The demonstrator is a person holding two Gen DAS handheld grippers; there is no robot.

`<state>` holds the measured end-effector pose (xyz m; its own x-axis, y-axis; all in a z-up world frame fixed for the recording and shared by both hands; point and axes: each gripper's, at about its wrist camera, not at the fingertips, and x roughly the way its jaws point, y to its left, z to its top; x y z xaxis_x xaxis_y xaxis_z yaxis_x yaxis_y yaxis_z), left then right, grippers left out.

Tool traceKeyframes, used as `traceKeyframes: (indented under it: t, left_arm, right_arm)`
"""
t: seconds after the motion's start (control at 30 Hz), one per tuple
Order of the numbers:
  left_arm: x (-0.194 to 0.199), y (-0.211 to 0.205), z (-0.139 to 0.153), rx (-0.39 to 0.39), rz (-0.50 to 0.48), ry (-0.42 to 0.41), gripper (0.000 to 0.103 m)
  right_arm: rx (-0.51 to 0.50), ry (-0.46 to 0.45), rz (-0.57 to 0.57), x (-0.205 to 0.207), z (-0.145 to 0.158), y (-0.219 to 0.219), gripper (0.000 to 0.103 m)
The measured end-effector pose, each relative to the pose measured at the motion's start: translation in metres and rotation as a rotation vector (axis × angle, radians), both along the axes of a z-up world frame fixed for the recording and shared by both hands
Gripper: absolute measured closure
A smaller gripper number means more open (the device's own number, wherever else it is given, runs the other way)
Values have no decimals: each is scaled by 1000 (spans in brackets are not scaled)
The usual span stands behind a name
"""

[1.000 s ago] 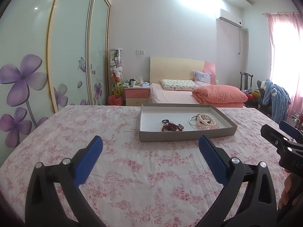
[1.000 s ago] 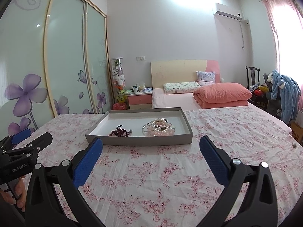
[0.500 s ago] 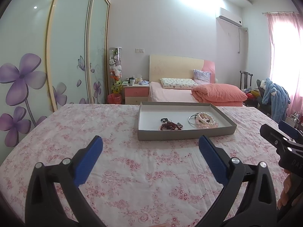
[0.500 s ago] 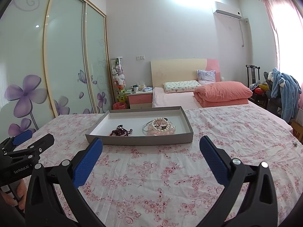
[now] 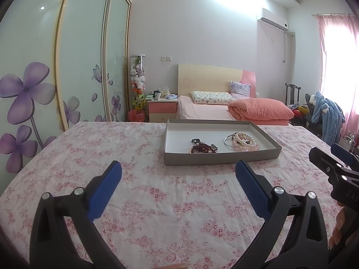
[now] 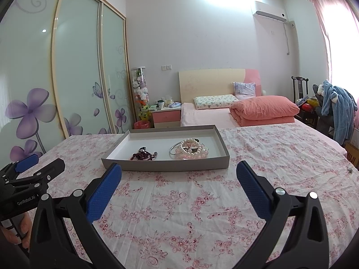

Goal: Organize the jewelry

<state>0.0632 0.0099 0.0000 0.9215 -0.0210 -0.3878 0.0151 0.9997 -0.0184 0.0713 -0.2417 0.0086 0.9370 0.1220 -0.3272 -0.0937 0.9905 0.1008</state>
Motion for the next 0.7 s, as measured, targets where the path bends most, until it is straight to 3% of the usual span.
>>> traceKeyframes:
  t: [0.7]
  left_arm:
    - [-2,1,-1,6,4,3,4]
  right_arm:
    - [1,2,0,0,-1,1,2]
